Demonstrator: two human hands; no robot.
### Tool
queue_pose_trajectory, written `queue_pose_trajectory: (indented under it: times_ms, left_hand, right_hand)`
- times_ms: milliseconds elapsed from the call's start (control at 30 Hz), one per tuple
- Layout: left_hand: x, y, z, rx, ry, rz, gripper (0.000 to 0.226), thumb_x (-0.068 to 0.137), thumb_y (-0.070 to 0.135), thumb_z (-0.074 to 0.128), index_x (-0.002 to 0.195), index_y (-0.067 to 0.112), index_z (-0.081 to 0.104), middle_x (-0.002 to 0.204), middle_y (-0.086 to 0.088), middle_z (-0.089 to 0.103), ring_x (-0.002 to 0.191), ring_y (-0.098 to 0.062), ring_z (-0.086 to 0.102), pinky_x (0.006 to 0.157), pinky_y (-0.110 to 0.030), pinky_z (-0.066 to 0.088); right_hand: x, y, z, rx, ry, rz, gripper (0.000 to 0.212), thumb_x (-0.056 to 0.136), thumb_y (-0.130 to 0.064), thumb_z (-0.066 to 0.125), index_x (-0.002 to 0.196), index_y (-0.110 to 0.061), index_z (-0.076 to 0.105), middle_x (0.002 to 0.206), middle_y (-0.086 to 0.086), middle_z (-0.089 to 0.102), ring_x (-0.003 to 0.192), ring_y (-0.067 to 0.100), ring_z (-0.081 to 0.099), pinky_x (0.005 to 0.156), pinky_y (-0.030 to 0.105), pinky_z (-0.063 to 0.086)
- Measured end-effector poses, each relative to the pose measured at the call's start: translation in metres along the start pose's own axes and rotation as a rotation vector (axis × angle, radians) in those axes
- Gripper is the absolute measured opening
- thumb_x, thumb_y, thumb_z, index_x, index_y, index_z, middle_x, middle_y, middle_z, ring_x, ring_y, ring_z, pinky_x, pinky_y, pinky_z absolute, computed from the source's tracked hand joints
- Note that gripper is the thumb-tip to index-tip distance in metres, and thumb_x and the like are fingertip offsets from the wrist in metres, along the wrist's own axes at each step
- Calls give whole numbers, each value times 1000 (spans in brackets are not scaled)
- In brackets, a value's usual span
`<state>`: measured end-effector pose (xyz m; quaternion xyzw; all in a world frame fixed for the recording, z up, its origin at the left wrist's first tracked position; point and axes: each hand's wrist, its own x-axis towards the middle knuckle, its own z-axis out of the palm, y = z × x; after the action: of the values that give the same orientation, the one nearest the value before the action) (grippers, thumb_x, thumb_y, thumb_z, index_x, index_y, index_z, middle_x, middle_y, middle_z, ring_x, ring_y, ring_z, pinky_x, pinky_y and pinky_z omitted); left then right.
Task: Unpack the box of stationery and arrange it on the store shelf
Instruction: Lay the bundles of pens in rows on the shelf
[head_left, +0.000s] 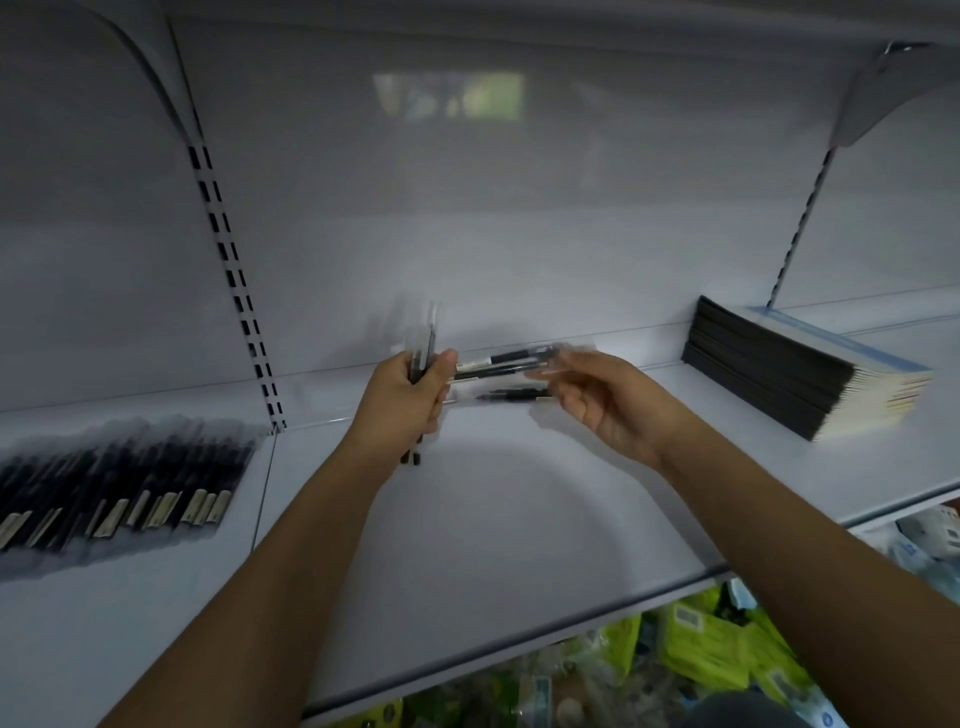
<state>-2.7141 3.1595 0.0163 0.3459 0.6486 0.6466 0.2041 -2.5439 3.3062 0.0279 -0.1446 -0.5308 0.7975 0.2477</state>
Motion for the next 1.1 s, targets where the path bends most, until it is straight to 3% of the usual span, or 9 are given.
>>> queue_pose_trajectory:
  times_ms: [100, 200, 300, 433, 533, 733, 833, 933, 1100]
  left_hand:
    - [2, -3, 8, -83, 14, -31, 27, 99, 32, 57, 83, 11, 52, 64, -1, 48, 43, -8, 36, 42, -22, 33]
    - [-1, -3, 19, -140, -34, -19, 24, 101, 28, 54, 90, 7, 52, 66, -4, 48, 42, -8, 34, 40, -21, 32]
    - [-3, -2, 16, -138, -8, 37, 22, 103, 24, 51, 96, 4, 55, 73, -6, 59, 41, -9, 34, 41, -22, 36]
    - [4, -7, -4, 38, 141, 192, 26, 104, 31, 44, 90, 14, 57, 75, -2, 57, 53, -10, 44, 50, -23, 42]
    - [7, -19, -5, 70, 116, 178, 25, 105, 26, 44, 91, 11, 58, 71, 1, 52, 56, -4, 48, 50, -10, 39]
    - [13, -36, -3, -18, 41, 106, 24, 105, 12, 43, 88, 8, 60, 60, -1, 42, 48, -9, 38, 51, -20, 37]
    - [16, -37, -7, -126, 60, 53, 25, 105, 12, 43, 87, 8, 60, 55, 2, 33, 45, -11, 29, 47, -26, 26]
    - [18, -37, -10, -166, 59, 6, 25, 105, 11, 42, 87, 8, 59, 52, 4, 29, 43, -10, 25, 45, -23, 21]
    - [19, -38, -12, -196, 56, -21, 24, 105, 12, 43, 88, 6, 60, 53, 2, 28, 43, -10, 23, 43, -22, 19]
  right_hand:
    - [8, 11, 11, 305, 106, -100, 18, 88, -21, 64, 96, -7, 72, 87, 1, 68, 75, 6, 64, 72, 14, 56]
    - [17, 16, 33, 331, 101, -159, 24, 86, -27, 65, 98, -6, 68, 77, -1, 58, 63, 5, 52, 58, 12, 50]
    - [29, 8, 40, -50, 299, -307, 26, 98, -30, 55, 79, -12, 62, 67, 3, 50, 52, 9, 41, 46, 19, 35]
    - [31, -8, 18, -651, 482, -528, 31, 100, -35, 49, 77, -14, 56, 69, -4, 57, 61, 7, 51, 60, 20, 43]
    - [21, 12, 5, -865, 424, -479, 27, 100, -28, 51, 86, -6, 58, 67, -11, 55, 56, -4, 50, 58, 11, 38]
    - [31, 38, 1, -1002, 239, -400, 16, 100, -17, 49, 91, -7, 57, 78, -5, 66, 67, 4, 59, 65, 14, 44]
    - [55, 14, -7, -1482, 143, -429, 14, 96, -27, 56, 99, -14, 61, 89, -1, 58, 81, 14, 53, 73, 31, 44]
    - [71, 8, -16, -1846, 36, -250, 25, 90, -41, 63, 104, -21, 64, 102, -6, 57, 93, 15, 54, 75, 32, 44]
    - [75, 9, -11, -2004, -69, -221, 17, 87, -32, 60, 94, -17, 63, 91, -1, 59, 86, 21, 57, 63, 28, 38]
